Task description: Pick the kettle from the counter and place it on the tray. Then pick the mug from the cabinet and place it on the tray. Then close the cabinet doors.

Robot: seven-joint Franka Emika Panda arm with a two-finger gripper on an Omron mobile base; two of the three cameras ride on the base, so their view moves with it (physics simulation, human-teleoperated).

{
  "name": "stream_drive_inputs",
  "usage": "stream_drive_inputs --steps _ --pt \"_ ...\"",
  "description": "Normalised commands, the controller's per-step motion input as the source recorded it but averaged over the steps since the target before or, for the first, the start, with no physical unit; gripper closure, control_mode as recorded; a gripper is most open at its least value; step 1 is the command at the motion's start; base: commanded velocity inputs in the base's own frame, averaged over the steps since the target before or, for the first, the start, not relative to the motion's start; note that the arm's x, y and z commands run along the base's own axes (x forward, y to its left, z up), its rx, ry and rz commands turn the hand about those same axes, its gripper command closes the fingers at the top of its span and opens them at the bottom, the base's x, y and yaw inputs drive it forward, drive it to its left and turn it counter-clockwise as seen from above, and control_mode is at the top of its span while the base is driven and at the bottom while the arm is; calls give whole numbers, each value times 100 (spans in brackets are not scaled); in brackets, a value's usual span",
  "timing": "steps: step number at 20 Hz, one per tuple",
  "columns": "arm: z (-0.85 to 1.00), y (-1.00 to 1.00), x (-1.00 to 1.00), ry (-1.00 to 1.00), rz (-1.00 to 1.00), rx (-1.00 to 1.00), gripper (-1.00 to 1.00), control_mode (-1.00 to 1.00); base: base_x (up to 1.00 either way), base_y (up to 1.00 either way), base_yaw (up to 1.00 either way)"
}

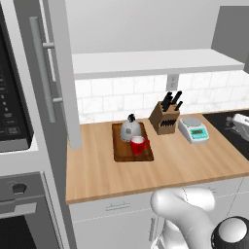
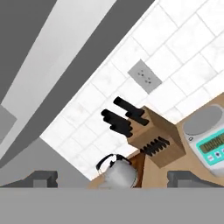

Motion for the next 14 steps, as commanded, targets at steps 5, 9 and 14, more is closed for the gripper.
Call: stream_drive_inputs --steps 5,9,14 --pt "7 -28 -27 0 0 22 -100 -100 0 0 0" --pt "9 -35 -31 -3 0 27 -100 -100 0 0 0" --pt "21 -31 -18 -7 0 30 -100 -100 0 0 0"
